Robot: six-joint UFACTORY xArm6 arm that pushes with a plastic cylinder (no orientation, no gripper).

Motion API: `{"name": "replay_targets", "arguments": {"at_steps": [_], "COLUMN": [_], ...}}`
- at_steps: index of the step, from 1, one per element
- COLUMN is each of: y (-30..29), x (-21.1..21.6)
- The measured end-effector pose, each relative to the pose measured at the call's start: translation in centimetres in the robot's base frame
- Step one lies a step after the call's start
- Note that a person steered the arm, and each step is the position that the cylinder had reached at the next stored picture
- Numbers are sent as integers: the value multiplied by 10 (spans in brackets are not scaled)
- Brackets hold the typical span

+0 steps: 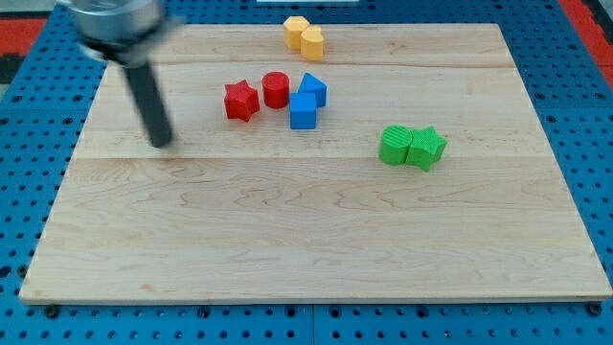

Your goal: Push the yellow blocks slightly to the right

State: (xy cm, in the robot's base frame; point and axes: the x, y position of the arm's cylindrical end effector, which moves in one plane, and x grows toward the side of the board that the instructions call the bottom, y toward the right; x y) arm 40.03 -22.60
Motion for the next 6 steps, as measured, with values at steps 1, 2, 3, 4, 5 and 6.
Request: {"name": "replay_targets", "arguments": {"at_steps": [1, 2, 3, 4, 5, 6], "y": [-58, -50, 20, 93, 143, 220], "x": [-68, -139, -186, -209, -208, -205]}}
